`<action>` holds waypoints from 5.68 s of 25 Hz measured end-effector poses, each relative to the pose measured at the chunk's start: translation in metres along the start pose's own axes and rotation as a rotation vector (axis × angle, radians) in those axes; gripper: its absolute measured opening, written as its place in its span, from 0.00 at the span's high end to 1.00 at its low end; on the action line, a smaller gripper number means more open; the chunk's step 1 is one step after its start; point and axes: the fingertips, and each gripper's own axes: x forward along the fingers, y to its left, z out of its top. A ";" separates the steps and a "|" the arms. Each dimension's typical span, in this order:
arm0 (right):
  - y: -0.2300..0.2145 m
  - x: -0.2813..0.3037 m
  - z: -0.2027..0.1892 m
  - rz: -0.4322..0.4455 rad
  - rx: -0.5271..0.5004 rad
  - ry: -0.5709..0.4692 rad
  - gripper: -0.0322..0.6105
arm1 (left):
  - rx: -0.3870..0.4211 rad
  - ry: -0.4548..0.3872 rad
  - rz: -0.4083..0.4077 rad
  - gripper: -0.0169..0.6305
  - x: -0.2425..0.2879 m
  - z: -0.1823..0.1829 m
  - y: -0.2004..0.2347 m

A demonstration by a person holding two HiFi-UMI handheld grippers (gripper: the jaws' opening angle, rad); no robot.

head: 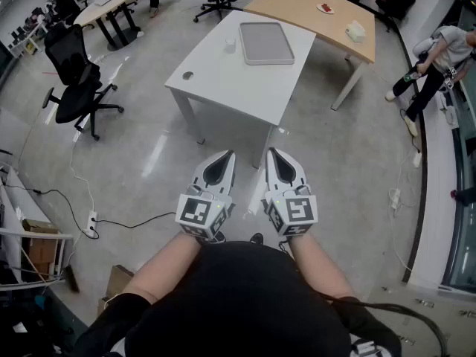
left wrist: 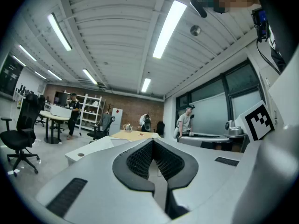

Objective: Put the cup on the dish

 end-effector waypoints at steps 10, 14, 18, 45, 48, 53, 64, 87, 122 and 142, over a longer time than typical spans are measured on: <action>-0.009 0.001 -0.002 -0.010 0.000 0.002 0.93 | 0.003 0.016 0.000 0.97 0.009 -0.007 -0.004; -0.027 0.000 -0.003 -0.003 0.031 0.006 0.93 | 0.008 0.020 0.015 0.97 0.023 -0.009 -0.012; -0.046 0.002 -0.002 0.009 0.067 -0.003 0.93 | 0.006 0.013 0.036 0.97 0.037 -0.010 -0.019; -0.097 0.325 -0.016 -0.034 0.085 0.050 0.93 | -0.087 0.033 0.029 0.97 0.257 -0.021 0.230; -0.103 0.361 -0.014 -0.055 0.082 0.041 0.93 | -0.075 0.033 0.016 0.97 0.278 -0.016 0.259; -0.118 0.401 -0.014 -0.078 0.087 0.042 0.93 | -0.069 0.043 0.011 0.97 0.307 -0.013 0.290; -0.167 0.491 -0.034 -0.036 0.089 0.082 0.93 | -0.073 0.088 0.063 0.97 0.390 -0.028 0.338; -0.223 0.697 -0.149 0.075 0.061 0.319 0.92 | -0.085 0.205 0.125 0.97 0.556 -0.114 0.465; -0.243 0.795 -0.206 -0.034 0.036 0.447 0.56 | -0.124 0.271 0.047 0.97 0.623 -0.168 0.538; -0.405 0.663 -0.200 -0.372 0.103 0.475 0.56 | -0.075 0.298 -0.247 0.97 0.708 -0.169 0.371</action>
